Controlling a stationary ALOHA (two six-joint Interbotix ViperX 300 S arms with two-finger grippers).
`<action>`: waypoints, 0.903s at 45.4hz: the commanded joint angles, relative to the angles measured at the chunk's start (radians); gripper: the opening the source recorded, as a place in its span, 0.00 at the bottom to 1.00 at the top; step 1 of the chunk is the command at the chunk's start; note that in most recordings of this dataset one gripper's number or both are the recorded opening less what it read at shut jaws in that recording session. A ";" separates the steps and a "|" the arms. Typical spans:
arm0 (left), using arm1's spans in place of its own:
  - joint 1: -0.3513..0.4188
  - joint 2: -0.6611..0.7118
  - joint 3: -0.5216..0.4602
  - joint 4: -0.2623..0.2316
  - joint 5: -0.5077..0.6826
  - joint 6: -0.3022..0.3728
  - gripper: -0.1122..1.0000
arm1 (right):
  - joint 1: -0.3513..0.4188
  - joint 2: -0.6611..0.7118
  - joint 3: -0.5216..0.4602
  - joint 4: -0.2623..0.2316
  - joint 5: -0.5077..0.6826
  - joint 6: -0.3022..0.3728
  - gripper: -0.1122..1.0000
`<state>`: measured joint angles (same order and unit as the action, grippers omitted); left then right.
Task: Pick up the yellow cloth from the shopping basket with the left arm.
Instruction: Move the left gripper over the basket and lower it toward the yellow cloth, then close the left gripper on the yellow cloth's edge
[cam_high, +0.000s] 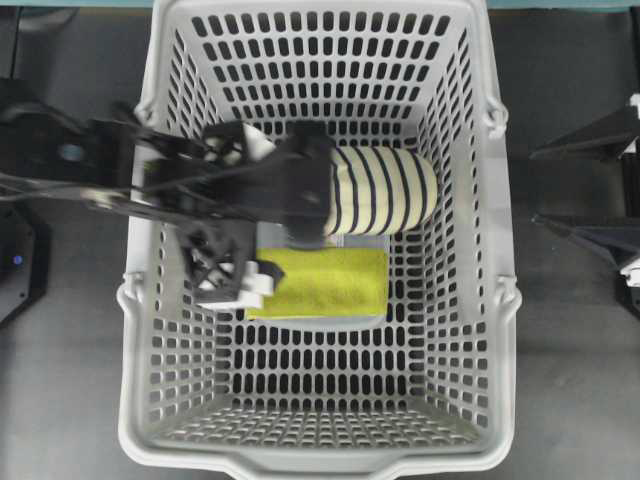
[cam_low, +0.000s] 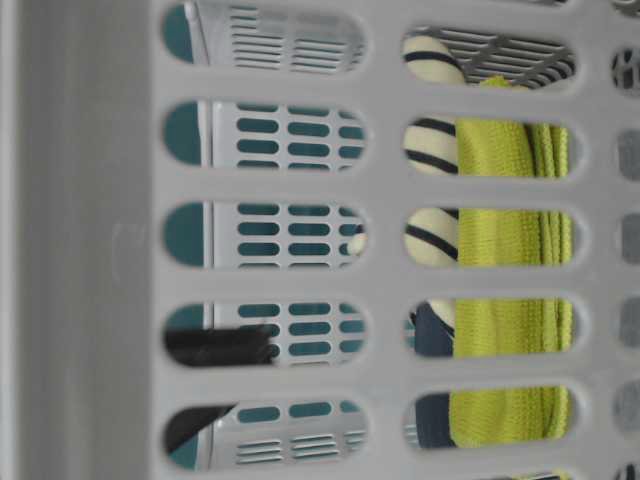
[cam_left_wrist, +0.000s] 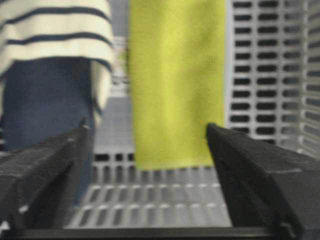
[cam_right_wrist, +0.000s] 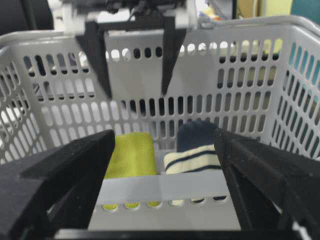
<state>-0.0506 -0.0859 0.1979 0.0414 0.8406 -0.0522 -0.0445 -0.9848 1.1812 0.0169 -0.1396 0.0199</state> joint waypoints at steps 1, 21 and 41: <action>-0.023 0.067 -0.081 0.003 0.006 -0.005 0.90 | -0.003 0.000 -0.020 0.003 -0.006 0.002 0.79; -0.034 0.278 -0.084 0.003 -0.002 -0.031 0.90 | -0.002 -0.006 -0.014 0.003 -0.005 0.002 0.79; -0.035 0.282 -0.017 0.003 -0.067 -0.043 0.88 | -0.002 -0.006 -0.011 0.003 -0.005 0.002 0.79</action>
<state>-0.0874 0.1963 0.1703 0.0414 0.7762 -0.1028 -0.0445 -0.9956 1.1812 0.0169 -0.1396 0.0199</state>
